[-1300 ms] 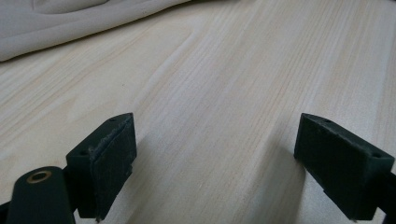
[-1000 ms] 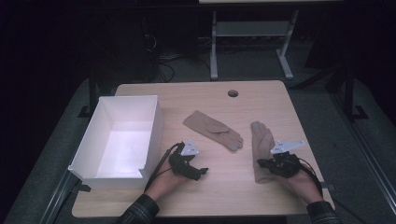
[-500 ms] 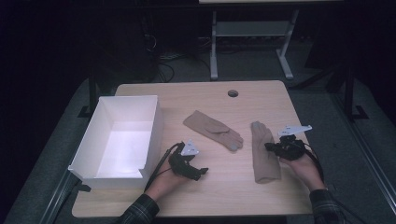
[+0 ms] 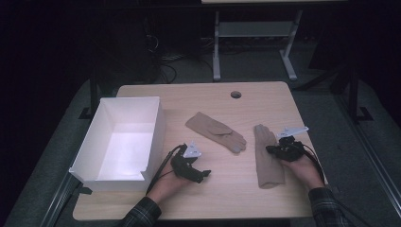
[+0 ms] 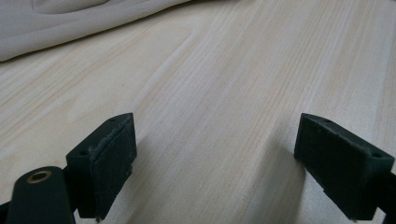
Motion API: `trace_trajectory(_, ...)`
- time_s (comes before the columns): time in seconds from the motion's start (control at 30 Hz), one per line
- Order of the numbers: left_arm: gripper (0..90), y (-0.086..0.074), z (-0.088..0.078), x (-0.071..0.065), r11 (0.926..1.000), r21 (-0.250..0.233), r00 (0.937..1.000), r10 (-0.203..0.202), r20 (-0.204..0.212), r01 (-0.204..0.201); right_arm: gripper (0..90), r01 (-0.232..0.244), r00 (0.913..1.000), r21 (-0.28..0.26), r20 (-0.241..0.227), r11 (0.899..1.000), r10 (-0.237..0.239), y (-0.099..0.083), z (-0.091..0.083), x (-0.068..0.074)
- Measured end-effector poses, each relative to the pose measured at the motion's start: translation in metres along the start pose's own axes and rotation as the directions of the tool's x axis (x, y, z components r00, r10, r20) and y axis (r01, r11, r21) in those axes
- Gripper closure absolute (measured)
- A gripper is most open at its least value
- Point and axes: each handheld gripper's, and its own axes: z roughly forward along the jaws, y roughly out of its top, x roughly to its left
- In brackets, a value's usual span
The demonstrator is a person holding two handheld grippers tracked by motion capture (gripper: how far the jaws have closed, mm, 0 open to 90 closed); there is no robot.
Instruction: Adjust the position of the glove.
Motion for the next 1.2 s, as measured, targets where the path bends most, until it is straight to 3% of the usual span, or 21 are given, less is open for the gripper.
trace_trajectory(0.17,12.2,0.0,0.0,0.0,1.0,0.0,1.0,0.0,0.0,0.0,90.0,0.007,0.9998,0.009,-0.019,1.0,-0.007,-0.006,-0.005,0.006)
trace_trajectory(0.33,12.2,0.0,0.0,0.0,1.0,-0.004,1.0,-0.003,0.001,0.003,90.0,0.013,0.9996,0.024,-0.026,1.0,-0.012,-0.015,-0.015,0.023)
trace_trajectory(0.47,12.2,0.0,0.0,0.0,1.0,0.0,1.0,-0.003,-0.002,0.003,90.0,0.039,0.9991,0.031,-0.015,0.999,-0.039,-0.022,-0.021,0.037)
trace_trajectory(0.57,12.2,0.0,0.0,-0.001,1.0,-0.002,1.0,-0.005,-0.002,0.005,90.0,0.044,0.999,0.028,-0.008,0.999,-0.044,-0.023,-0.022,0.039)
trace_trajectory(0.7,12.2,0.0,0.0,0.0,1.0,0.0,1.0,-0.004,-0.002,0.004,87.1,0.049,0.9987,0.02,-0.015,0.999,-0.048,-0.021,-0.024,0.036)
trace_trajectory(0.8,12.2,0.0,0.0,0.0,1.0,-0.002,1.0,-0.004,-0.001,0.004,83.0,0.041,0.9992,-0.03,0.002,0.999,-0.041,-0.019,-0.031,0.031)
trace_trajectory(0.97,12.2,0.0,0.0,0.0,1.0,0.005,1.0,0.004,-0.002,-0.004,63.7,-0.013,0.9976,-0.072,0.067,0.997,0.017,-0.021,-0.034,0.017)
trace_trajectory(1.1,12.3,0.0,0.0,0.0,1.0,0.004,1.0,0.003,-0.003,-0.003,48.7,-0.061,0.9882,-0.09,0.135,0.994,0.073,-0.028,-0.035,0.0)
trace_trajectory(1.2,12.2,0.0,0.0,0.0,1.0,0.005,1.0,-0.002,-0.001,0.002,40.5,-0.087,0.9819,-0.097,0.16,0.991,0.102,-0.033,-0.033,-0.01)
